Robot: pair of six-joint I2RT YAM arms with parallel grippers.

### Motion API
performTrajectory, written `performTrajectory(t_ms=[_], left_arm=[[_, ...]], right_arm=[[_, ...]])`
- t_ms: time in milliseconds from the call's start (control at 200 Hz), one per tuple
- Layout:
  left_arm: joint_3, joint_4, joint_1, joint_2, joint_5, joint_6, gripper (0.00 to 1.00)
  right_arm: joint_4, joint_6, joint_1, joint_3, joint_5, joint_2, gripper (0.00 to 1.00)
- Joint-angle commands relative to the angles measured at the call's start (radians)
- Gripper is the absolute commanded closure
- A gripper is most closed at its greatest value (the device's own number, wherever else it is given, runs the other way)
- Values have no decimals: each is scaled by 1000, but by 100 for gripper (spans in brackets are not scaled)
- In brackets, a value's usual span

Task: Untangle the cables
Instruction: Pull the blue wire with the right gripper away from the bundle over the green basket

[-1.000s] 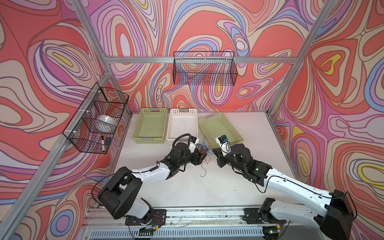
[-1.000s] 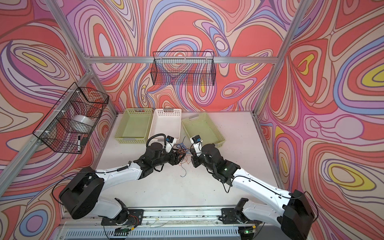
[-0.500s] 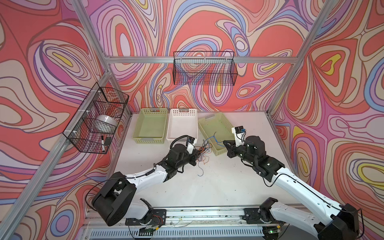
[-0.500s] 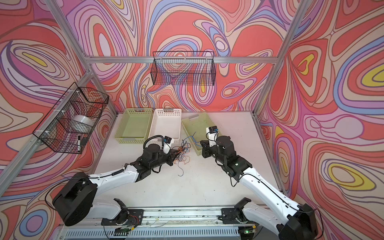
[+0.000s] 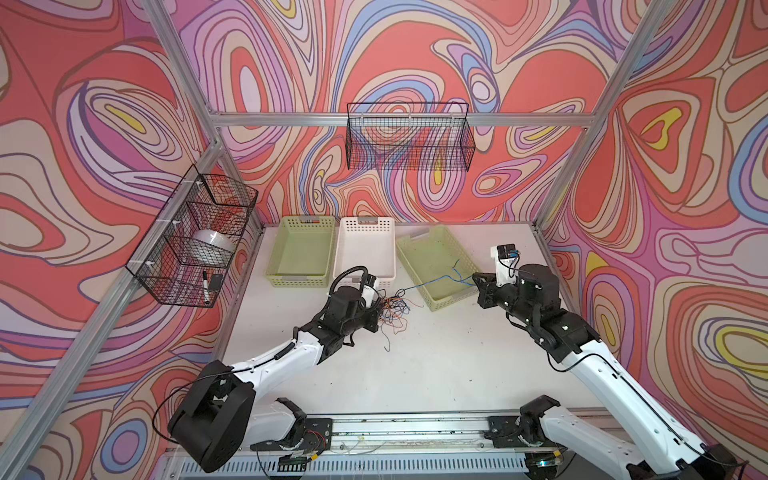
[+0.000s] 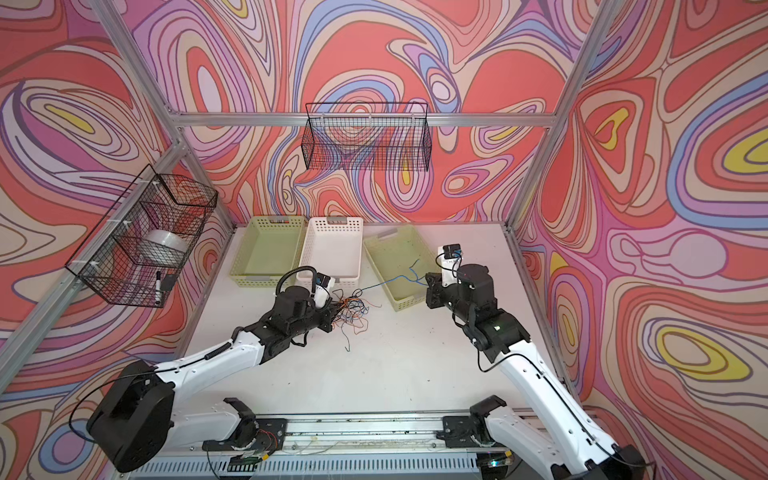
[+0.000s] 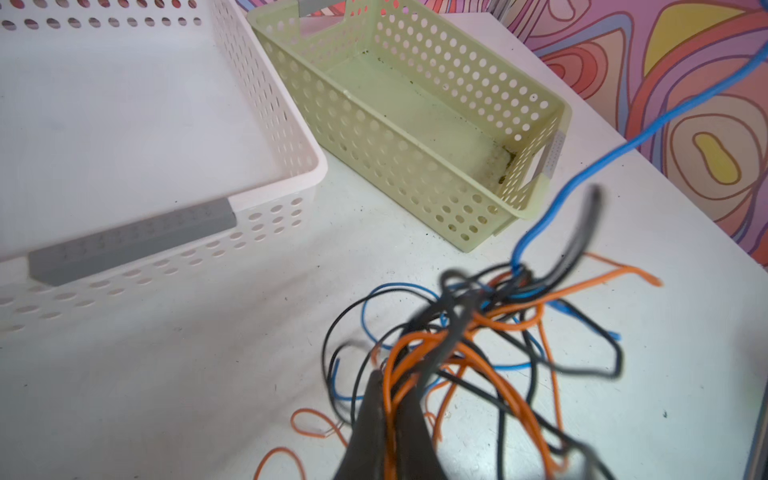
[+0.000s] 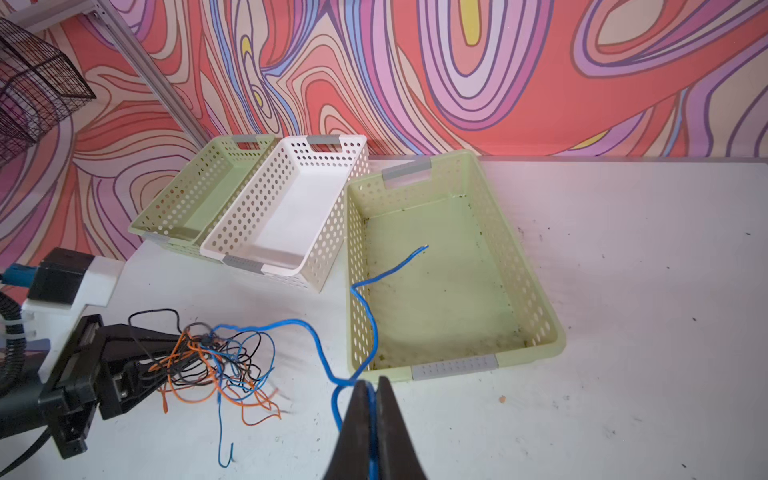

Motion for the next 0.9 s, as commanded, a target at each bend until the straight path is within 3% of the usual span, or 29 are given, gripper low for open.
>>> performTrajectory(t_ms=[0,215,320,476,536,586,641,706,896], left_arm=[[0,-192,39,18,-107,36,100],[4,-220,68,47,-99,40,100],[17,-225,68,59,-79,43,100],[35,-252,68,72,-86,42,100],[51,-268,67,71,-43,50,100],[59,-258,65,71,9,55,86],[63,-231,50,69,58,67,64],[72,-214,20,67,66,89,49],[83,-161,-43,32,79,116,34]], right_arm=[[-5,-33,-67,56,147,-35,100],[-48,-67,-158,81,155,-57,100],[-35,-90,-160,78,90,-54,100],[-72,-109,-159,84,137,-33,100],[-59,-132,-159,81,77,-32,100],[-39,-154,-159,72,-32,-18,100],[-16,-150,-158,62,-177,9,100],[20,-140,-148,43,-295,37,100],[67,-179,-55,4,-356,53,100]])
